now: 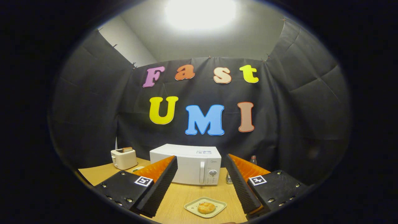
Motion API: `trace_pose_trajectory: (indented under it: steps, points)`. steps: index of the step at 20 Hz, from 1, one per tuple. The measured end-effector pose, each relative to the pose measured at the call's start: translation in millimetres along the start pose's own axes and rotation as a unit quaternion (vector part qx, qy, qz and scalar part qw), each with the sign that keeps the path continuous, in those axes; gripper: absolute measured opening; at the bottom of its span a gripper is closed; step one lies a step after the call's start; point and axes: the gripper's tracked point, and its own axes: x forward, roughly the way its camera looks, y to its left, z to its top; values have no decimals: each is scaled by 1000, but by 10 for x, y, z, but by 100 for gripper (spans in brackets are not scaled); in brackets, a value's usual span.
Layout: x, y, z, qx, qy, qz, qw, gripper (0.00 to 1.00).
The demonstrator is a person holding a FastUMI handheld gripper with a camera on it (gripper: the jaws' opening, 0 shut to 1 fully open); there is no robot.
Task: Open the microwave, put the food inside, and close the microwave door.
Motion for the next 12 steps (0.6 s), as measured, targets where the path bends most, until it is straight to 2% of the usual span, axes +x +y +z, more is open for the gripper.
trace_pose_trajectory:
  steps: [12]
  points:
    - [65,-1,-45,-10,1,-3,1000,97]
